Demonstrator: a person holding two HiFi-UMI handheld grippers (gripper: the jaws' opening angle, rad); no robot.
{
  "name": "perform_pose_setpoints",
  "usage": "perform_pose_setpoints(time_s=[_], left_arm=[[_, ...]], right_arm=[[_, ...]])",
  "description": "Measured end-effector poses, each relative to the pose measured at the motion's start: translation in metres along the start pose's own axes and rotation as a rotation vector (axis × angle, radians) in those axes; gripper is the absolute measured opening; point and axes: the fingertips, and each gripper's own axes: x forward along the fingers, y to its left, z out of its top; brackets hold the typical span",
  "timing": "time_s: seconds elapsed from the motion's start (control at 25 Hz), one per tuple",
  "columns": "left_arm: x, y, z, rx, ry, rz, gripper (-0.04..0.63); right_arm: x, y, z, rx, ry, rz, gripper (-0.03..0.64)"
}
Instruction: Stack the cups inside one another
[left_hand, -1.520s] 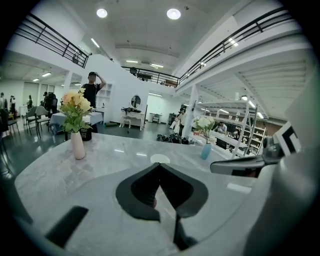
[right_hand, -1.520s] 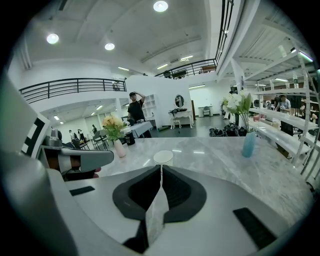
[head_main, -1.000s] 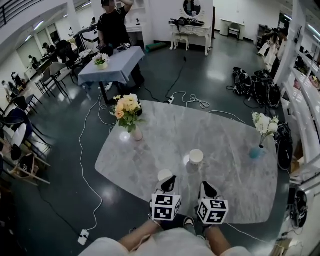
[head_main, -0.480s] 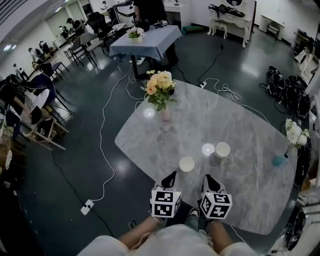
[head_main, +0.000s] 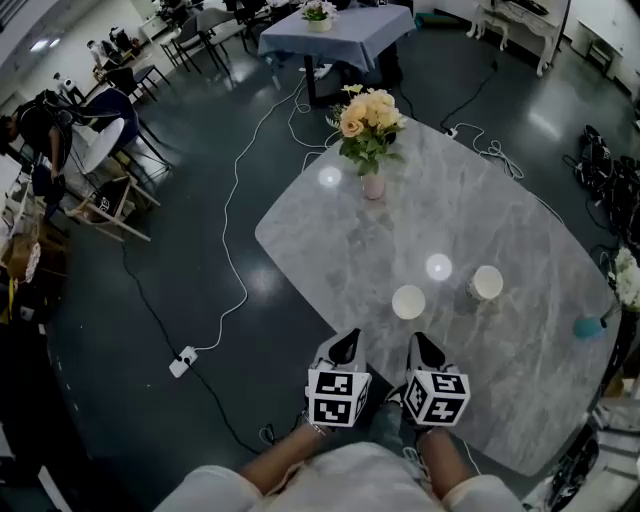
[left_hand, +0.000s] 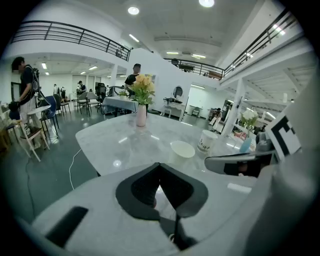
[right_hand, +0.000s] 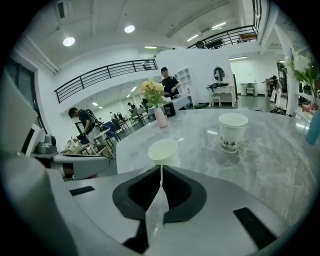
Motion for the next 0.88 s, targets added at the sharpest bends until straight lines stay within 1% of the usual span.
perform_pose_setpoints(time_s=[0.12, 0.4, 0.72, 0.88], left_arm=[[0.004, 0.005, -0.008, -0.021, 0.01, 0.005, -0.003], [0.014, 0.01, -0.022, -0.041, 0.039, 0.007, -0.003], [0.022, 0.018, -0.026, -0.058, 0.053, 0.013, -0.003], [0.024, 0.024, -0.03, -0.066, 0.064, 0.019, -0.003]], right_arm=[[0.009, 0.003, -0.006, -0.017, 0.019, 0.01, 0.017], [0.025, -0.003, -0.01, -0.055, 0.05, -0.01, 0.017], [0.039, -0.003, -0.011, -0.067, 0.063, -0.004, 0.021], [0.046, -0.002, -0.01, -0.071, 0.07, -0.005, 0.062]])
